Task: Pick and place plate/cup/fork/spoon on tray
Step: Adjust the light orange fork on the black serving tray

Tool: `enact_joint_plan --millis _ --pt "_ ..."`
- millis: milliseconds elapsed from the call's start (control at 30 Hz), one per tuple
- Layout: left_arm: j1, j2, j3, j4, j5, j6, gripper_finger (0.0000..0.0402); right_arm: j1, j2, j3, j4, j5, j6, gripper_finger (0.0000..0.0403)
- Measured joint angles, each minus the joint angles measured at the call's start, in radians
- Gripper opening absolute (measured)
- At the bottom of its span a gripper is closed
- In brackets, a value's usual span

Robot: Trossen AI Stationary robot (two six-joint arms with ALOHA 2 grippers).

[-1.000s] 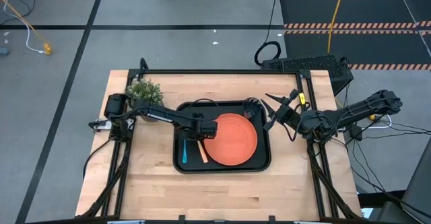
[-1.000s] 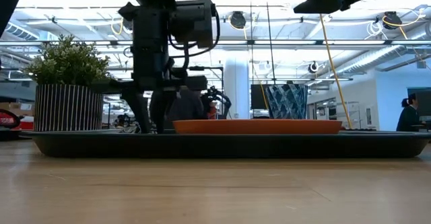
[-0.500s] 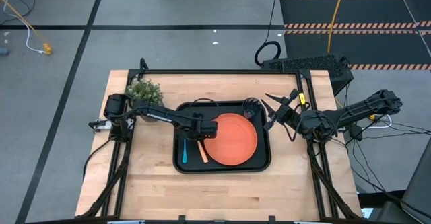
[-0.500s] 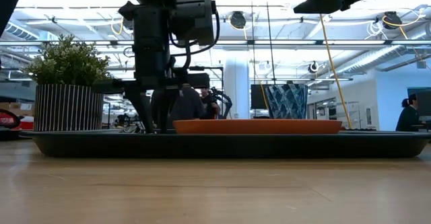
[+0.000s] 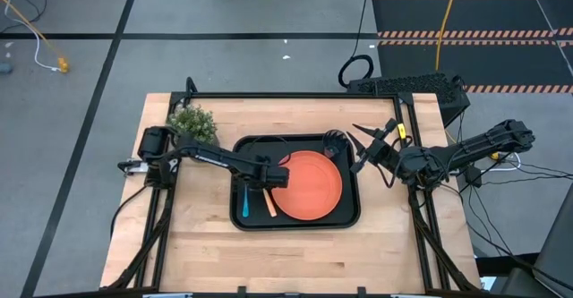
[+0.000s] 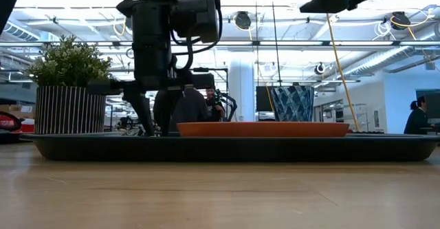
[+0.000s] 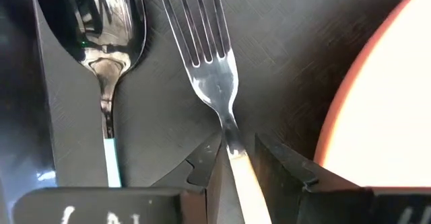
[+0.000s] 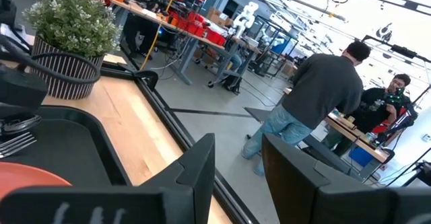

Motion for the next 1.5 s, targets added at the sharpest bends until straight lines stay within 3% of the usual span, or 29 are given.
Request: enact_joint_plan --millis 733,1033,1500 --pt "-0.02 0.003 0.0 0.005 -0.017 -0.044 0.0088 0.0 0.0 0.0 0.013 0.0 -0.027 0.0114" --pt "-0.02 0.003 0.0 0.013 -0.022 -0.039 0.0008 0.0 0.0 0.0 0.013 0.0 -0.027 0.0114" --pt "-0.018 0.003 0.0 -0.012 -0.012 0.031 0.0016 0.0 0.0 0.0 0.013 0.0 -0.027 0.0114"
